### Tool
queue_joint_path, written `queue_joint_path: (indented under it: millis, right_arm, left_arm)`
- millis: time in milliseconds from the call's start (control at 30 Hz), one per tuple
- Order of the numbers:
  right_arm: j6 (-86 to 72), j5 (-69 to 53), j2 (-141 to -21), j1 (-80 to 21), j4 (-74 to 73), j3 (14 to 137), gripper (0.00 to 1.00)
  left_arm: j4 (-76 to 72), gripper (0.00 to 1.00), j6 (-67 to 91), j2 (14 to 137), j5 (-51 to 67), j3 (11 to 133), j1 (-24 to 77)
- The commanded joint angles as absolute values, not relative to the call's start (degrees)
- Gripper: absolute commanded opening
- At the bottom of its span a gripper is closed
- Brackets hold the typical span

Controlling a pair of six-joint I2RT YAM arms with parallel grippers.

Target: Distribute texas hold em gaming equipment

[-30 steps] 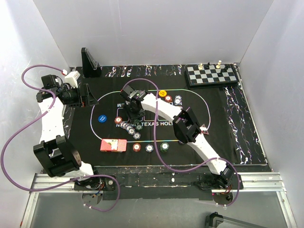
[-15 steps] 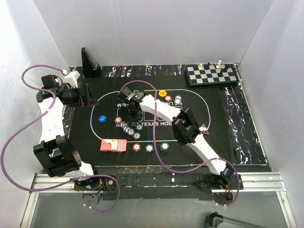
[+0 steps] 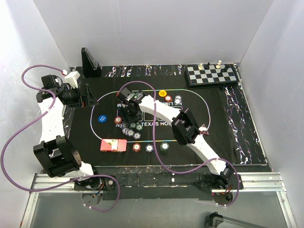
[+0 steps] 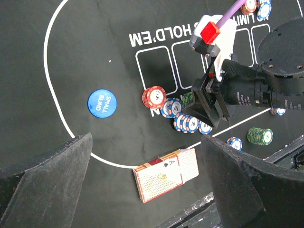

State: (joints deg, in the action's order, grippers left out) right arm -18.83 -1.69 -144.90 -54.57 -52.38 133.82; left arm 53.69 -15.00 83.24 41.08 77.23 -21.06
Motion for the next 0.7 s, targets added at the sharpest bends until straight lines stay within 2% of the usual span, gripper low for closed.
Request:
queue_joint_path:
  millis: [0, 333, 667]
  right_arm:
    - [-17.23, -0.35, -141.60, -53.44, -53.52, 134.03, 0.64]
    - [-16.26, 5.89, -128.95, -52.65, -53.88, 127.98, 0.78]
    - [-18.80, 5.45, -111.29, -52.73, -51.77, 102.43, 0.83]
  left_arm:
    - [54.40, 1.00, -15.47, 80.42, 41.13, 76.73, -21.36]
    - [55.28, 1.00, -14.77, 80.60, 41.83, 78.57, -21.44]
    - [55.02, 1.00, -14.50, 79.89, 42.19, 78.22, -21.36]
